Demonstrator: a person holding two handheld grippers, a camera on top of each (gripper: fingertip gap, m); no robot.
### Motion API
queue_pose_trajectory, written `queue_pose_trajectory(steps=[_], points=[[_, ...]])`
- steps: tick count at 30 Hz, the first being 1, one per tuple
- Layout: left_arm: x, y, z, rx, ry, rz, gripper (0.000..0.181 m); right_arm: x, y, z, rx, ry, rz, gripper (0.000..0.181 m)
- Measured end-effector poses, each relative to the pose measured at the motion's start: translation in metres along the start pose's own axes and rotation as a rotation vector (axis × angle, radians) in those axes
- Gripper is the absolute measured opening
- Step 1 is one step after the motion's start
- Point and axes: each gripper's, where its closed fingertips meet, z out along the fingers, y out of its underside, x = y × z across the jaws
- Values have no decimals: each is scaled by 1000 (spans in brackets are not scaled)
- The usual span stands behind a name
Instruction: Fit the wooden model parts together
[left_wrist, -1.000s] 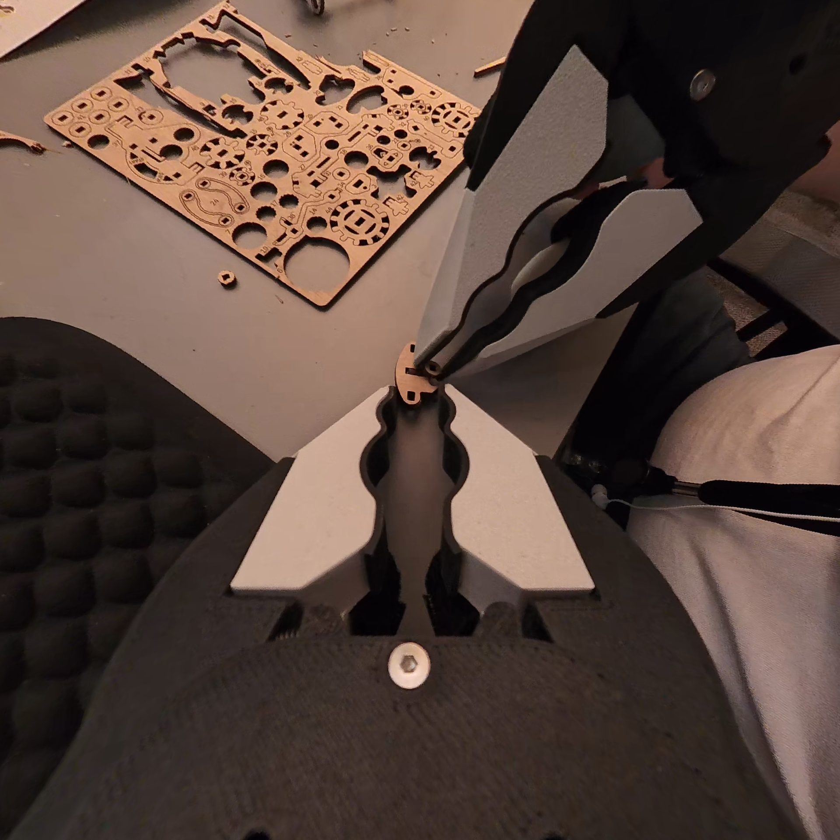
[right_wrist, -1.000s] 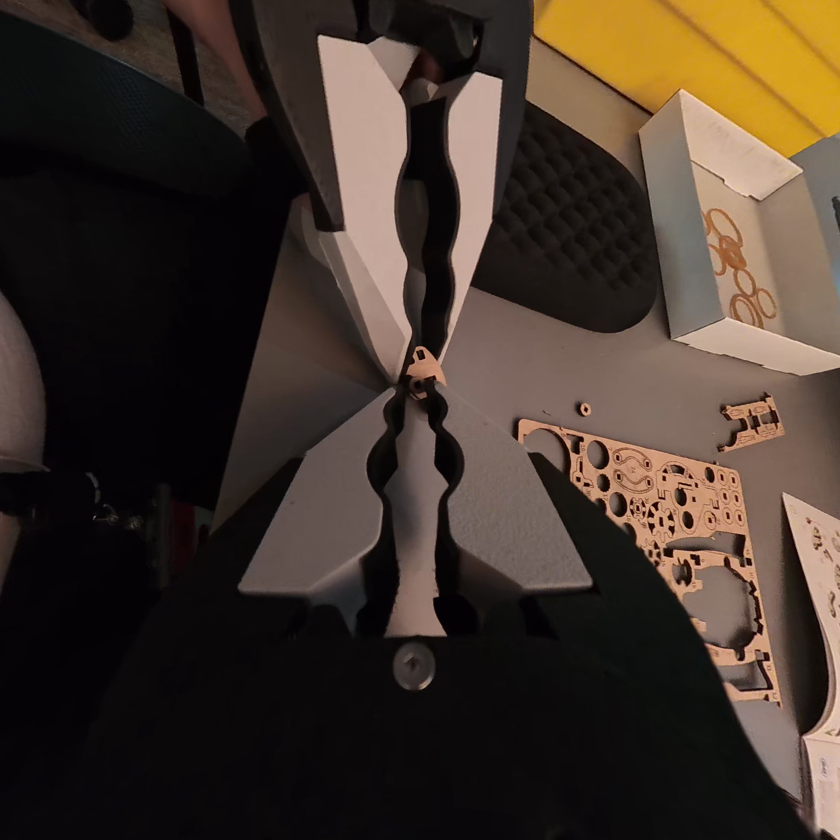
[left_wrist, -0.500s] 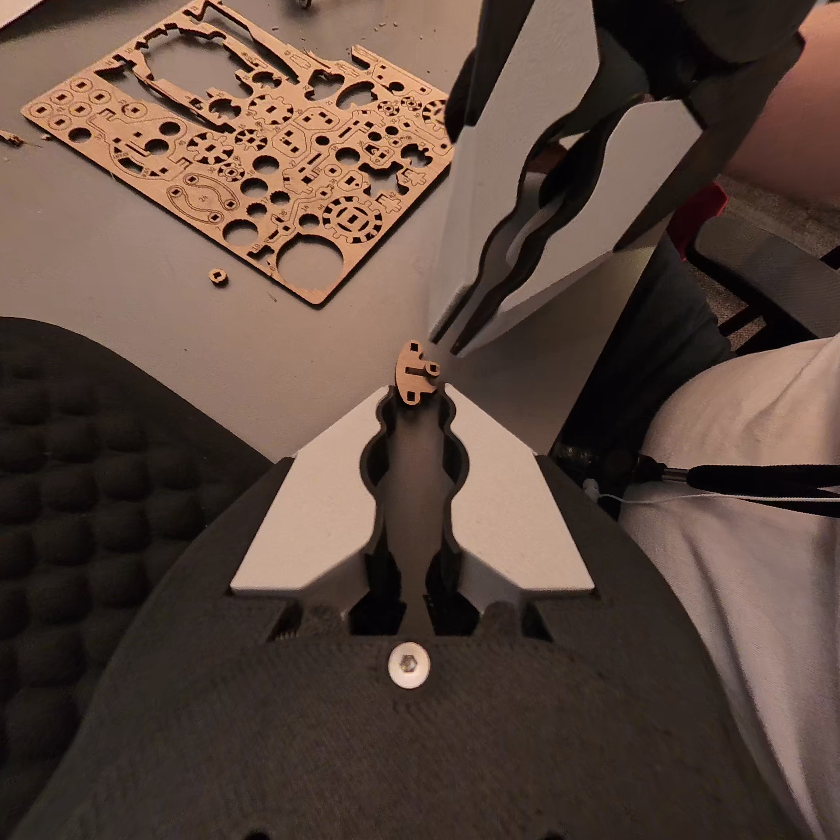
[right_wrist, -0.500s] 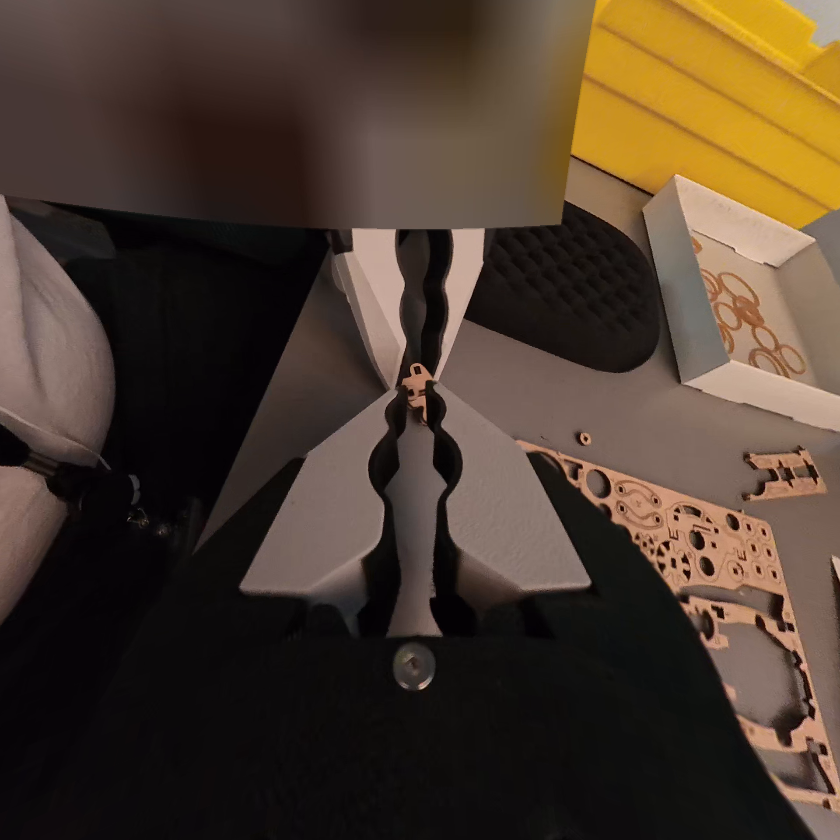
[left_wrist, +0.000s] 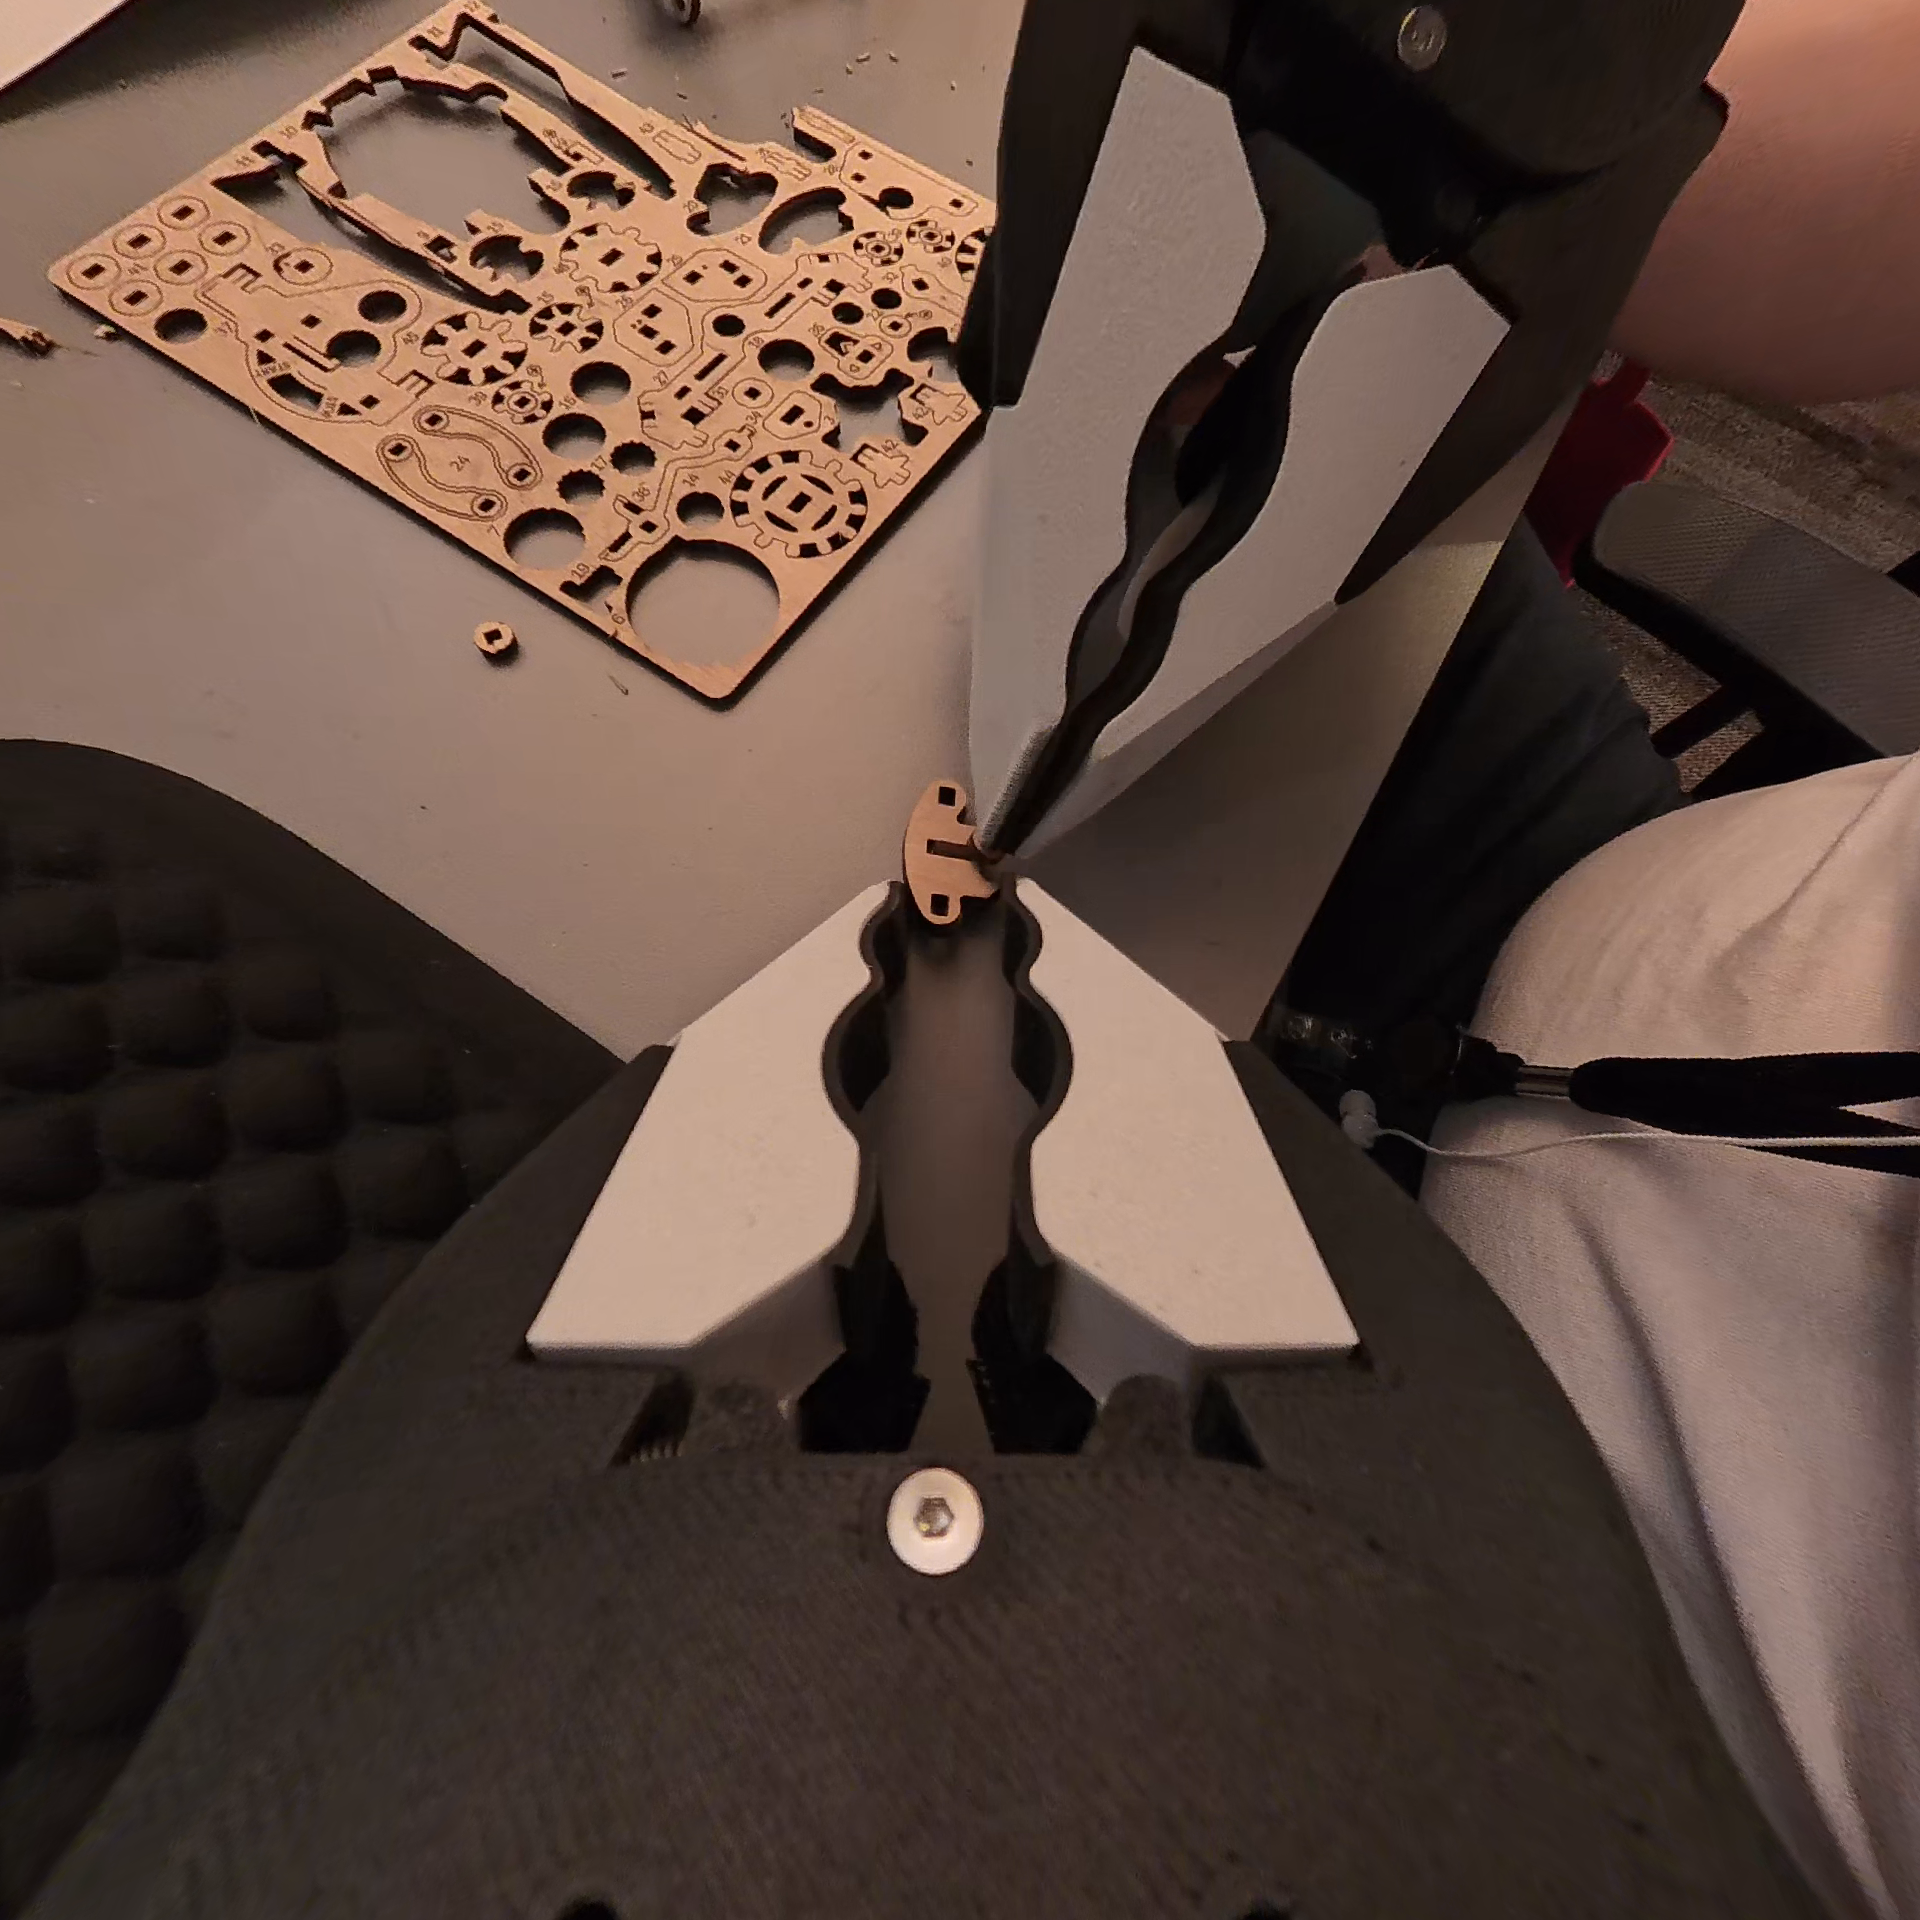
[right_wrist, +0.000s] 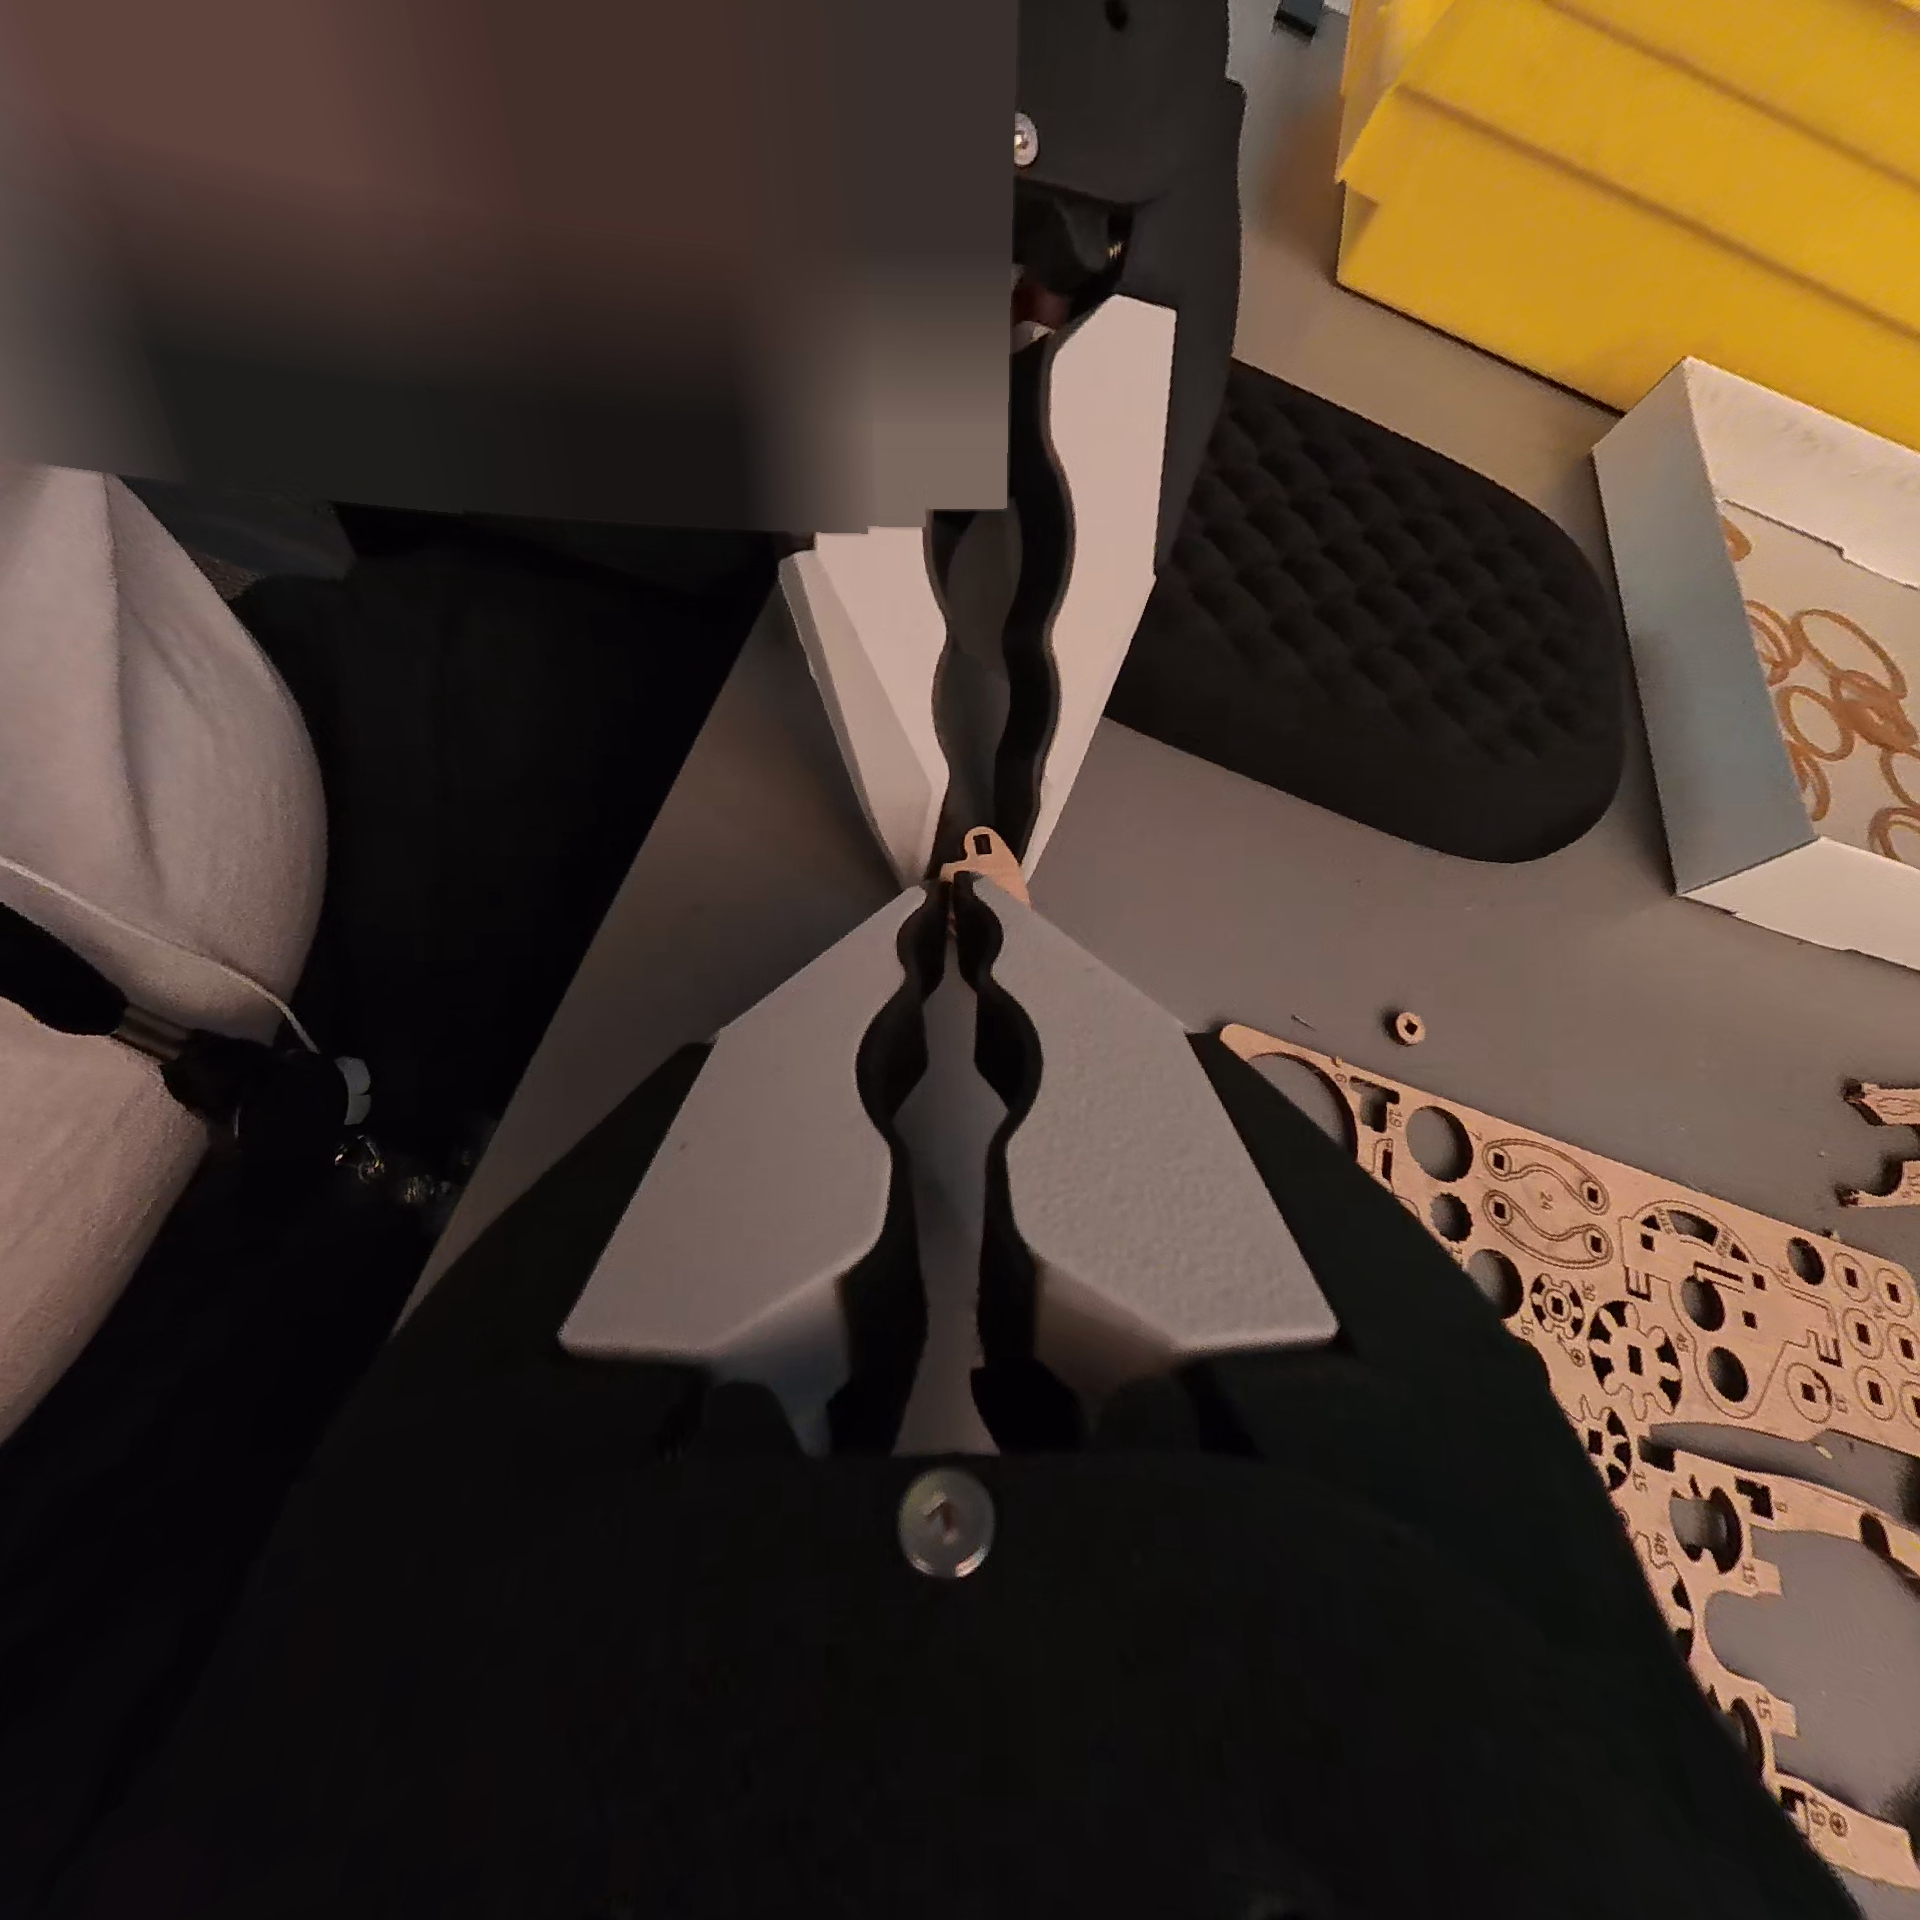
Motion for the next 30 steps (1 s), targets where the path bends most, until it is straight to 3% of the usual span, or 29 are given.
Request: queue_pose_trajectory(steps=[8, 30], points=[[1, 0, 0, 0, 6, 4, 17, 1, 1, -1, 1, -7, 4, 9], [1, 0, 0, 0, 7, 4, 17, 0, 0, 0, -6, -6, -16, 5]])
